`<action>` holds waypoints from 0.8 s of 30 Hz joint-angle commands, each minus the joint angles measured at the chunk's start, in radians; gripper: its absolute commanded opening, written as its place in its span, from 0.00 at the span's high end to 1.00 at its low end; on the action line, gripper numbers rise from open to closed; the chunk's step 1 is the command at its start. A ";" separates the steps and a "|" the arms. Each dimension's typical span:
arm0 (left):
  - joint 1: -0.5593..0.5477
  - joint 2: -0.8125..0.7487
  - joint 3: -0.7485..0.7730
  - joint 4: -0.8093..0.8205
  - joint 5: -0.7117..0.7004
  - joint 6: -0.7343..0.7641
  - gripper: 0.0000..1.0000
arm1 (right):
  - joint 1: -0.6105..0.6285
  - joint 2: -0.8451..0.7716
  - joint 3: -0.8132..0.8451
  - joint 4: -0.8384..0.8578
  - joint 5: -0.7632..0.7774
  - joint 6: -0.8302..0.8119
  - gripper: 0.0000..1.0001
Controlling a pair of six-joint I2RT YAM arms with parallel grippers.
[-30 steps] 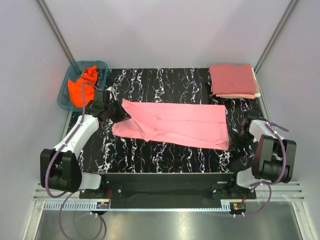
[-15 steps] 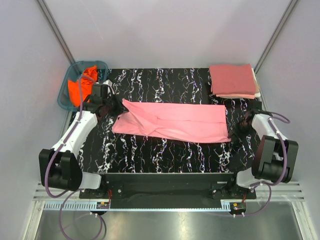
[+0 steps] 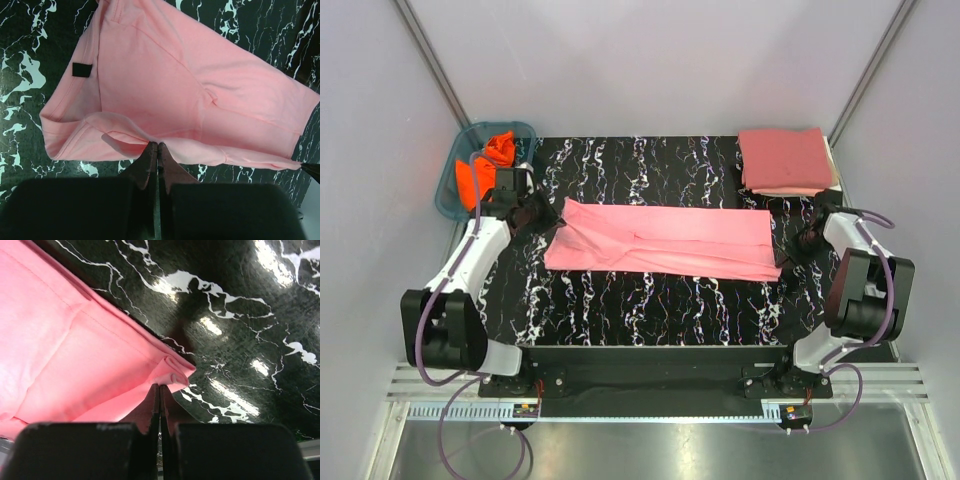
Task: Fold and stack the t-shirts
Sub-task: Fold the tshirt
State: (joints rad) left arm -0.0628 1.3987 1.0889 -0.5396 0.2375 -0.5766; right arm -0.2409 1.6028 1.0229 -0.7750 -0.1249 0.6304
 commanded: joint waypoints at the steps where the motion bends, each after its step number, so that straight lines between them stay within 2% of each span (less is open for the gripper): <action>1: 0.008 0.023 0.043 0.018 -0.014 0.023 1.00 | 0.003 0.023 0.075 0.016 -0.022 -0.037 1.00; 8: 0.008 0.069 0.059 0.023 -0.012 0.035 1.00 | 0.041 0.108 0.137 0.040 -0.030 -0.060 1.00; 17: 0.009 0.094 0.052 0.020 -0.041 0.058 1.00 | 0.095 0.174 0.183 0.030 0.113 -0.083 1.00; 24: 0.012 0.118 0.068 0.009 -0.049 0.061 1.00 | 0.115 0.161 0.204 0.023 0.208 -0.074 1.00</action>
State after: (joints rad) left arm -0.0586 1.5040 1.1030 -0.5446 0.2173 -0.5377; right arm -0.1417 1.7760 1.1805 -0.7494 0.0044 0.5682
